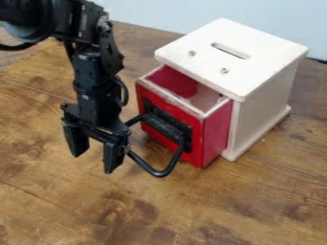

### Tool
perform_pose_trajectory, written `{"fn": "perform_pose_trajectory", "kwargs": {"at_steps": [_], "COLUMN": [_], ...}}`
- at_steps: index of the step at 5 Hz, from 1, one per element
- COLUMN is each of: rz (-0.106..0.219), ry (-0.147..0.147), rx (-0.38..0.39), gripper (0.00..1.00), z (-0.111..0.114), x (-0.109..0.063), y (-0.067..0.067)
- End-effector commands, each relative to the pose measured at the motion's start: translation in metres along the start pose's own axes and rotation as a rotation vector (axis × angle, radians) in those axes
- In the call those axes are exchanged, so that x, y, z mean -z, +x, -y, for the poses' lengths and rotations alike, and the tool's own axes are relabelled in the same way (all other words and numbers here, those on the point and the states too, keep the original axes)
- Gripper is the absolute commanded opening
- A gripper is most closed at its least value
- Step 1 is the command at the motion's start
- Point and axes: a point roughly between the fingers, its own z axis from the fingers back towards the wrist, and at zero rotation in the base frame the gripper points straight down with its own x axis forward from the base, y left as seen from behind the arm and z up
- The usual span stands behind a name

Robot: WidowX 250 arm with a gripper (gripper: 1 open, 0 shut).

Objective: Close the drawer

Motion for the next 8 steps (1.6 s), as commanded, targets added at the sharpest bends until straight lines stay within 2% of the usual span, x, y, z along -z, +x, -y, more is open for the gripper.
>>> {"fn": "perform_pose_trajectory", "kwargs": {"at_steps": [1, 2, 3, 6, 8], "rz": [0.069, 0.064, 0.074, 0.110, 0.128], "ry": [0.002, -0.006, -0.007, -0.007, -0.011], "rx": [-0.004, -0.013, -0.054, 0.022, -0.038], "gripper": [1.00, 1.00, 1.00, 1.00, 1.00], "z": [0.012, 0.017, 0.021, 0.035, 0.029], "x": [-0.022, -0.024, -0.021, -0.021, -0.018], "y": [0.018, 0.021, 0.022, 0.037, 0.038]}}
